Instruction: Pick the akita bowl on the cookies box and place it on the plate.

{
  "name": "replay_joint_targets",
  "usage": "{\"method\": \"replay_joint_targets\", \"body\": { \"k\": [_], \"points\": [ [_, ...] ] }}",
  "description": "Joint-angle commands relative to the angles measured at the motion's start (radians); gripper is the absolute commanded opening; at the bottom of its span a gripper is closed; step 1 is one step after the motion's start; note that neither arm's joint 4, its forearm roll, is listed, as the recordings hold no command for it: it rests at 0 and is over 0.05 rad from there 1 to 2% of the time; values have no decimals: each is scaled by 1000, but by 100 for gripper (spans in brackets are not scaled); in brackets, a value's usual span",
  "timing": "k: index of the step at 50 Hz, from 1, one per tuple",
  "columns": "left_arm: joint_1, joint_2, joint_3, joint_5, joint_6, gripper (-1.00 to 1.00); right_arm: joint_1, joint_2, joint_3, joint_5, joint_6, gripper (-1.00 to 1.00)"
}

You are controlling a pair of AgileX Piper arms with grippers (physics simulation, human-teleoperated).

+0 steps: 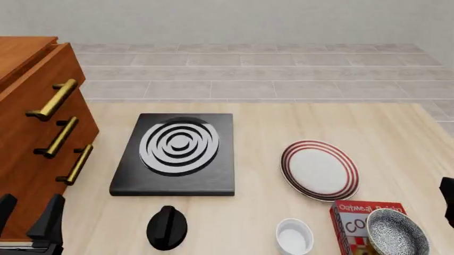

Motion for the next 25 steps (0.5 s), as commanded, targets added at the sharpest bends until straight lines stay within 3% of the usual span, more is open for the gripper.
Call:
{"method": "replay_joint_targets", "body": {
  "k": [1, 25],
  "points": [
    [0, 0, 0, 0, 0, 100, -19, -24, 52, 3, -9, 100],
    [0, 0, 0, 0, 0, 100, -23, -29, 184, -66, 21, 100]
  ]
}}
